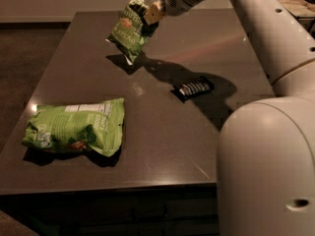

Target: Pick green jalapeno chip bag

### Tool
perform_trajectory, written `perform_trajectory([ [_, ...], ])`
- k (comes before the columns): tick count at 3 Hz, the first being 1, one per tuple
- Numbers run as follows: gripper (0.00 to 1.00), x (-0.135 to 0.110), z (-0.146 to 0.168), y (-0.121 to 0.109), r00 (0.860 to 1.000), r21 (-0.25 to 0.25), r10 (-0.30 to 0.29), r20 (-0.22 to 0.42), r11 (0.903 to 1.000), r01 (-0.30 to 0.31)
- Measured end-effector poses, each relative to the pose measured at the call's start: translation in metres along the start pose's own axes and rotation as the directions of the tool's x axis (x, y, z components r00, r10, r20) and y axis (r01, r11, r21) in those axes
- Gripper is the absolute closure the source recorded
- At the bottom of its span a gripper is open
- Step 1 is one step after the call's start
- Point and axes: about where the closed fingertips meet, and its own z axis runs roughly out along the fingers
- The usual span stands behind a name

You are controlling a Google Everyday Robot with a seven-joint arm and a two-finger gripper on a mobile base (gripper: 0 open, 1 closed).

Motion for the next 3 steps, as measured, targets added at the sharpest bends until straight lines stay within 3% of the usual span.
perform_trajectory([
  [1, 1.0, -0.031, -0.042, 0.014, 0.991, 0.008, -0.104, 0.083, 0.9945, 0.104],
  [2, 1.0, -0.052, -0.07, 0.028, 0.971, 0.015, -0.194, 0.137, 0.981, 0.193],
  [3, 1.0, -0.053, -0.069, 0.029, 0.97, 0.014, -0.201, 0.137, 0.9794, 0.201],
])
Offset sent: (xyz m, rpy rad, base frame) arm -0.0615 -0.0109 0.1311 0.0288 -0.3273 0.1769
